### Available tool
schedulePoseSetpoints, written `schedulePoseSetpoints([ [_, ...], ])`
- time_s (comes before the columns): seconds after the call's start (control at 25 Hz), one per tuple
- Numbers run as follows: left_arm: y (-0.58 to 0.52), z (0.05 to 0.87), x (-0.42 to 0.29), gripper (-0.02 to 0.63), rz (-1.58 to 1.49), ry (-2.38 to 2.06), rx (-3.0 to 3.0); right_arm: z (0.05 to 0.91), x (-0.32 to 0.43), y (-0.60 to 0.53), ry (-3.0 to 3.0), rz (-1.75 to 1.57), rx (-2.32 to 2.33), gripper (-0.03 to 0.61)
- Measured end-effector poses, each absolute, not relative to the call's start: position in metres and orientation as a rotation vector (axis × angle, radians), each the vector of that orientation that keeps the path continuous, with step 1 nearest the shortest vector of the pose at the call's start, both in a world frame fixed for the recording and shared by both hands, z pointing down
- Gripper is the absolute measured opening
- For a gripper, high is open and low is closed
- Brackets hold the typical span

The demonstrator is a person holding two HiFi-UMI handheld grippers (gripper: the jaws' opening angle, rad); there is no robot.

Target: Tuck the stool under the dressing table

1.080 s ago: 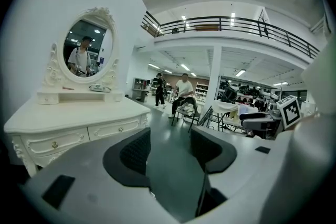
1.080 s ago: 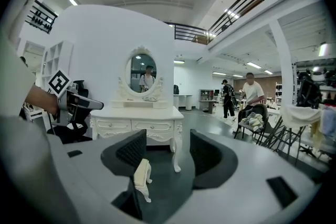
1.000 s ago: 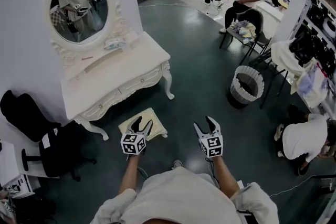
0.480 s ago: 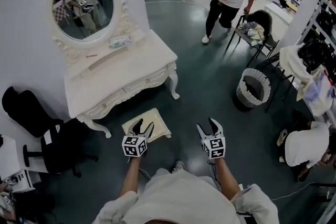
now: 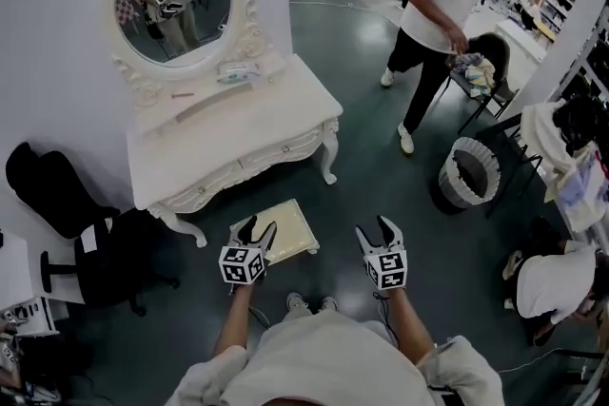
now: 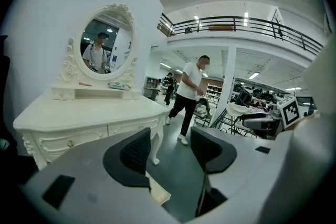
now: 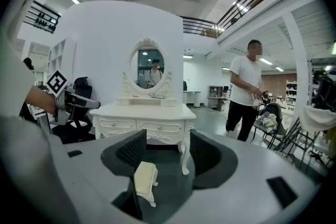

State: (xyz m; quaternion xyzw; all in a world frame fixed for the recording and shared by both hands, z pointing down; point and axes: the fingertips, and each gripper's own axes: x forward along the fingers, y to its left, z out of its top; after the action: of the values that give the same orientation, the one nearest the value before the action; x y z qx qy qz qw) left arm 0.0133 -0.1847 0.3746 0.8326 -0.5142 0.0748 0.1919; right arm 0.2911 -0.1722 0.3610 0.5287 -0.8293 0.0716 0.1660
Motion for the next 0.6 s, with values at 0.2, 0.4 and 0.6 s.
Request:
schedulePoseSetpoints([
  [0.2, -0.188, 0.375, -0.04, 0.233, 0.188, -1.523, 2.273, 0.359, 0.24, -0.199, -2.407, 0.186, 1.417, 0.244],
  [0.4, -0.182, 0.375, -0.096, 0.233, 0.153, -1.634, 2.199, 0.355, 0.178, -0.224, -2.473, 0.146, 1.29, 0.244],
  [0.6, -0.171, 0.378, -0.148, 0.232, 0.126, -1.733, 2.116, 0.354, 0.115, -0.238, -2.541, 0.104, 1.156, 0.244],
])
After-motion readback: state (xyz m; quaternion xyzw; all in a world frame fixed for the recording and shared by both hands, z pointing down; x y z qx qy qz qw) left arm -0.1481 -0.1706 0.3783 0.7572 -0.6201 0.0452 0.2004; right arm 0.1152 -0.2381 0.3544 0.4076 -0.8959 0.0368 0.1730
